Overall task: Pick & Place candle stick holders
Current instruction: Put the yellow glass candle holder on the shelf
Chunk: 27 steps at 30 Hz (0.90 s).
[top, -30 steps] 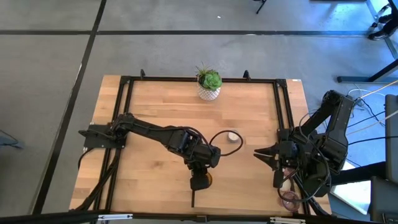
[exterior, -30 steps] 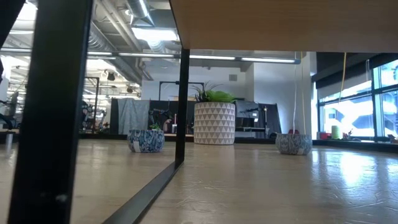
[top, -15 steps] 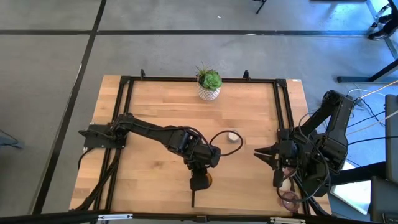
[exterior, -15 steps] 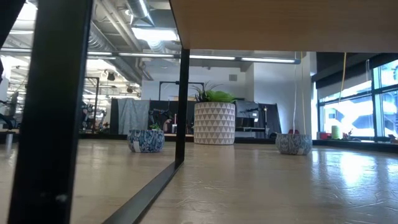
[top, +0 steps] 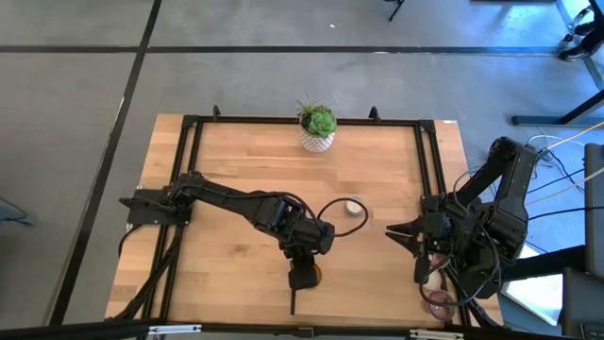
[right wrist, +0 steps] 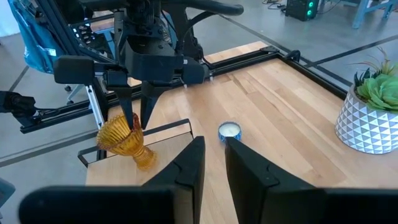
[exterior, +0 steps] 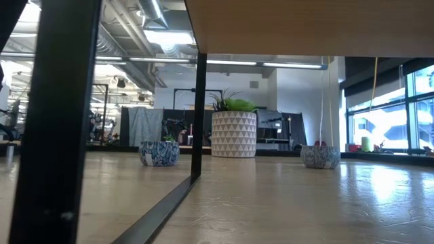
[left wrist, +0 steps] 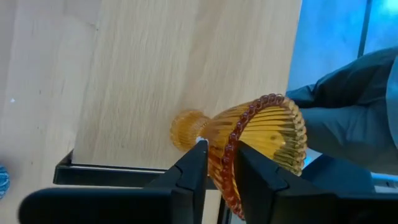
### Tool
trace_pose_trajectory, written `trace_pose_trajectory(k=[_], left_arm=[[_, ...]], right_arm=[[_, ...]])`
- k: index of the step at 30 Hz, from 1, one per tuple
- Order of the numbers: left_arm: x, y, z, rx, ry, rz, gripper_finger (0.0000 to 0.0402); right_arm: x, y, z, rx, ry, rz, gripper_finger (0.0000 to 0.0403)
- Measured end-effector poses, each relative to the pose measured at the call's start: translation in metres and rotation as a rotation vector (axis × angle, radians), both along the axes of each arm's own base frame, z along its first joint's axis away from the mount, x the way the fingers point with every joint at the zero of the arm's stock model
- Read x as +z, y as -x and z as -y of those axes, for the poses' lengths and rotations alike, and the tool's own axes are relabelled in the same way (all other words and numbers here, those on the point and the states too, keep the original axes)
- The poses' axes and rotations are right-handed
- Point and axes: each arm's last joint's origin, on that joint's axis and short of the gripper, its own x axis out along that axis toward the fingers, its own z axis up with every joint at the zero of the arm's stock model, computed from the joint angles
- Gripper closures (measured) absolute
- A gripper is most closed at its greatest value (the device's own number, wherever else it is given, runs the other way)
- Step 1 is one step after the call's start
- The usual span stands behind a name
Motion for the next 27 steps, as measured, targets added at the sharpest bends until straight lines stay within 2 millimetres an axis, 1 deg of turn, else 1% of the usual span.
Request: trace_pose_trajectory(k=[22,27], left_arm=[[-0.0003,-0.0002,-0.0012,0.004,-0.038,0.012,0.0325],[-0.0008,0.0004,-0.0024,0.0,-0.047,0.005,0.0311]], right_arm=[[-0.0002,0.0002,0.0002,-0.004,-0.004,0.001,0.0337],[-0.0002,0.0002,0.0002,-0.006,-0.011,0.003,0.0337]])
